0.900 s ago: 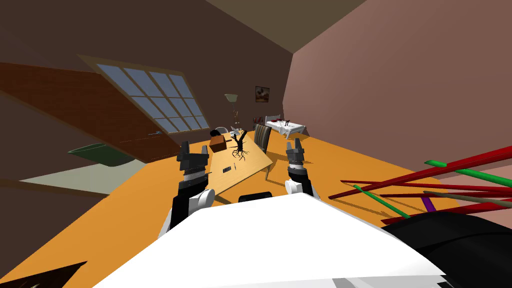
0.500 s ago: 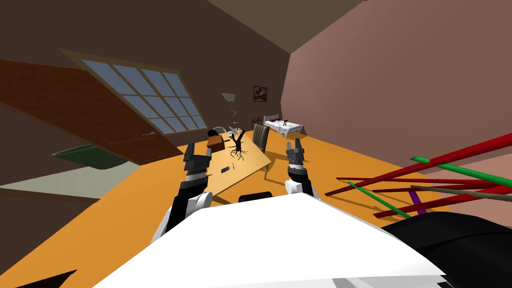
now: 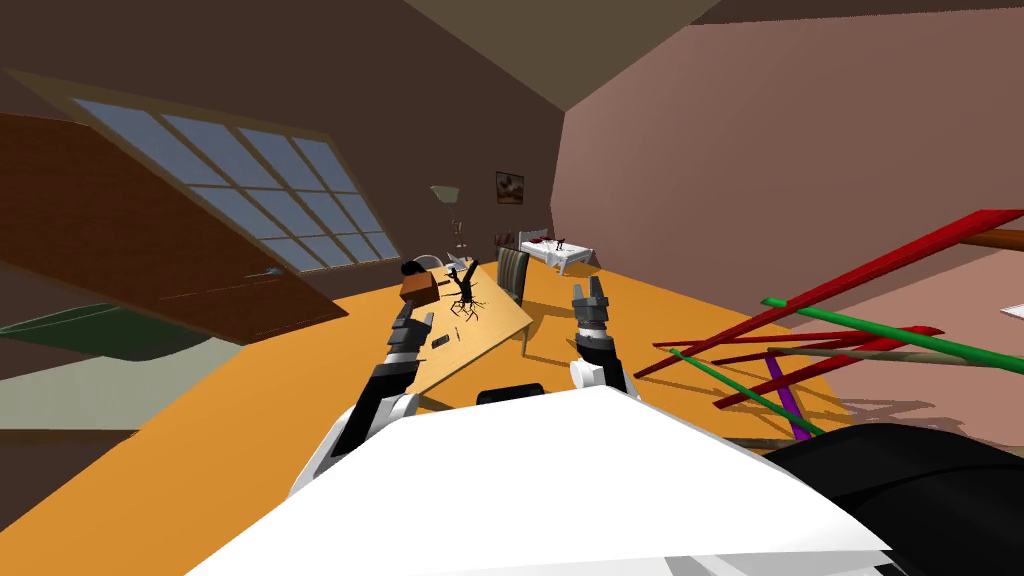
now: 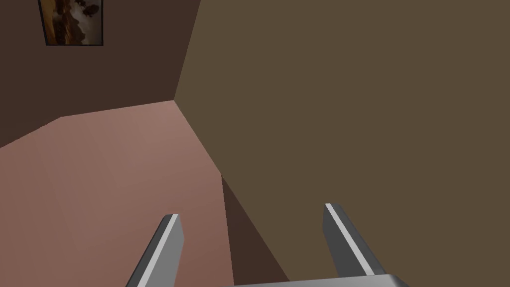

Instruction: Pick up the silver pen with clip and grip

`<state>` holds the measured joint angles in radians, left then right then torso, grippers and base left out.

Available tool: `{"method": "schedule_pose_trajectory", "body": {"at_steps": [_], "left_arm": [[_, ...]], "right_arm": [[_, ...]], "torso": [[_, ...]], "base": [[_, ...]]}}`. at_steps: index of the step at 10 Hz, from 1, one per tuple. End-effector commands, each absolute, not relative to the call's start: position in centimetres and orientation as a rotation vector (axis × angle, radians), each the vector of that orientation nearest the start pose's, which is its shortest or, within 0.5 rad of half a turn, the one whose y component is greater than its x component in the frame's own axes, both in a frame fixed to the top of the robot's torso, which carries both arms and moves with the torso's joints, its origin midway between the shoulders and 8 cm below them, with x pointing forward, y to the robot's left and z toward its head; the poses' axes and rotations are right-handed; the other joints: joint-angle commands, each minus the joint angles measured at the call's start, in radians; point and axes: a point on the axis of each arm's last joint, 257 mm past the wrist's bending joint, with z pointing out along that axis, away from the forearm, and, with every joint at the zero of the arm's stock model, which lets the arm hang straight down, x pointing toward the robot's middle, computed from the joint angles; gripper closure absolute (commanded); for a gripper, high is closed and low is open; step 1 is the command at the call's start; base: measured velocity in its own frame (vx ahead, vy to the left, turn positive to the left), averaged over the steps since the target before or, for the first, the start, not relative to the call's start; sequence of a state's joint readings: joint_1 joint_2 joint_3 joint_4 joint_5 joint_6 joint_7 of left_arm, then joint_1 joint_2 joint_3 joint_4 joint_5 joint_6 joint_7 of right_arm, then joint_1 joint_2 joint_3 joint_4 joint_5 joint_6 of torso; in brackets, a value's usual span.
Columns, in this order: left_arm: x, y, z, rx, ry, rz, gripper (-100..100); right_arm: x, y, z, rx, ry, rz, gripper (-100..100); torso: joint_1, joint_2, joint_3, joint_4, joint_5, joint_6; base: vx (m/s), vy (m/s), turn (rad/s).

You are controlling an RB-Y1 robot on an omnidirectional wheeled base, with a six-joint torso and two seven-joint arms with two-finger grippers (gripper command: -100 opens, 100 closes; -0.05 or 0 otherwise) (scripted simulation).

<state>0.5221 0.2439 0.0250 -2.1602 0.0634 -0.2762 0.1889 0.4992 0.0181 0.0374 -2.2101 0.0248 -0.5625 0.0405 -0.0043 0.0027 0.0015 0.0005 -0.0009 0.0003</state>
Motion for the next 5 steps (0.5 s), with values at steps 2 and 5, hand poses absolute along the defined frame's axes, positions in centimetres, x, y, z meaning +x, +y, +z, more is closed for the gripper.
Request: {"method": "schedule_pose_trajectory", "body": {"at_steps": [2,5], "left_arm": [[39.2,30.4,-12.2,-0.986,1.064,-1.281,-100],[39.1,31.8,-17.4,-1.069,1.196,-1.195,-100]], "right_arm": [[34.9,-26.6,0.5,0.649,0.627,1.287,0],[34.9,-26.6,0.5,0.649,0.627,1.287,0]], "torso": [[0.001,0.000,0.000,0.000,0.000,0.000],[0.001,0.000,0.000,0.000,0.000,0.000]], "base": [[-0.024,-0.050,-0.088],[-0.029,-0.060,-0.181]]}}
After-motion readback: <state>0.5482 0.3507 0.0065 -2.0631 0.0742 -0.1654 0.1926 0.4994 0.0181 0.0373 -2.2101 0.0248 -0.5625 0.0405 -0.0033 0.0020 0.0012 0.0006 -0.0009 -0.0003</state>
